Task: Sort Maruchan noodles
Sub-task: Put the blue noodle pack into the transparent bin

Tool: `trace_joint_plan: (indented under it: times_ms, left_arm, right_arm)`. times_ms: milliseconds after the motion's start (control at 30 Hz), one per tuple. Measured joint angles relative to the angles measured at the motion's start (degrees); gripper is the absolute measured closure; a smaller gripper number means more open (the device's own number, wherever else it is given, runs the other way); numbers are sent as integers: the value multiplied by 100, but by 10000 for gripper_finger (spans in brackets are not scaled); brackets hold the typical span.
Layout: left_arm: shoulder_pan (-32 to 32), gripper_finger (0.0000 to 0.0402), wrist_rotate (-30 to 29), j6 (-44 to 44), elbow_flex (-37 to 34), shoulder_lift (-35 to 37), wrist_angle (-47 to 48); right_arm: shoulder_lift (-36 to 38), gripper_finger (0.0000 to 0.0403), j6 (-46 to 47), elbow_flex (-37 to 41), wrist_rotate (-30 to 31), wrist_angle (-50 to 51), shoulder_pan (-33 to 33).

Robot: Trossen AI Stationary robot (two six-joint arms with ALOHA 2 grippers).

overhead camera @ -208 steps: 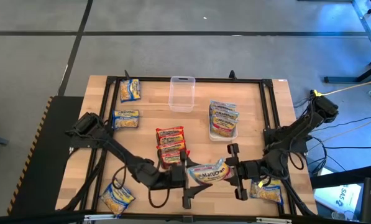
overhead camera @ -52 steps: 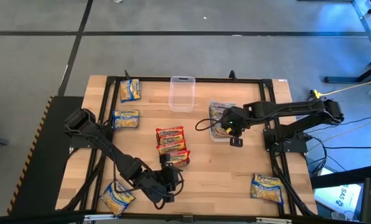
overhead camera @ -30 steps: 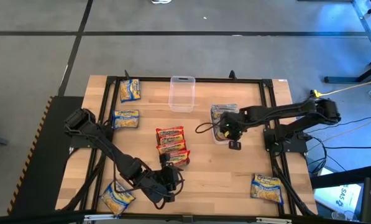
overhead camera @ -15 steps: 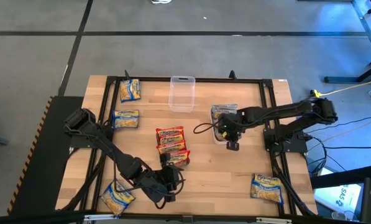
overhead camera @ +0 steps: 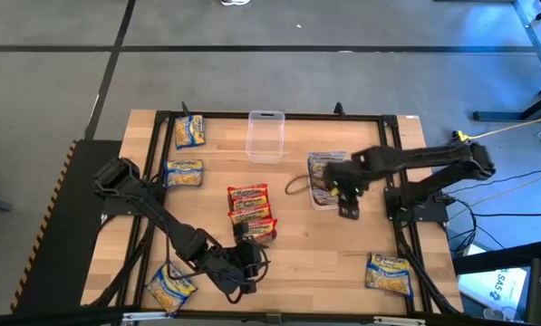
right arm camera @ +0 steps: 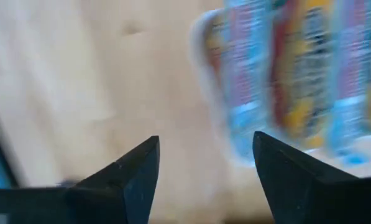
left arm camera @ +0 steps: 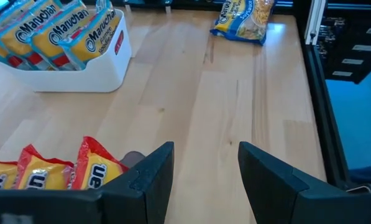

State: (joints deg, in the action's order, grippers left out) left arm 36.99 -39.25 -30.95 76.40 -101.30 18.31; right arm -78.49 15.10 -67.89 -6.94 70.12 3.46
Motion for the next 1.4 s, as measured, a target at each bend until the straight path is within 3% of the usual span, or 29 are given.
trace_joint_plan:
  times_ms: [100,267,433,667,933,1133,1400]
  left_arm:
    - [27,227,55,22,4,-57,-201]
    - [100,227,374,345,7,-322,-916]
    - [90,227,634,338,2,-578,-1280]
    - [166,227,728,173,4,-605,-1498]
    - [260,227,705,79,4,-601,-1552]
    - [204,227,687,-41,3,-601,-1553]
    - [71,227,685,-8,3,-603,-1799]
  right_arm:
    - [224,172,791,-55,-170,48,794]
    - [336,182,2579,-56,126,-30,2454]
    - [233,199,4246,328,107,-647,3896]
    - [14,296,5976,1405,-173,-1688,5148]
    - [-318,397,6734,2345,-771,-2945,5504]
    - [-652,389,6151,2412,-107,-3848,5279]
    - [-1177,395,5133,2401,749,-5208,4500]
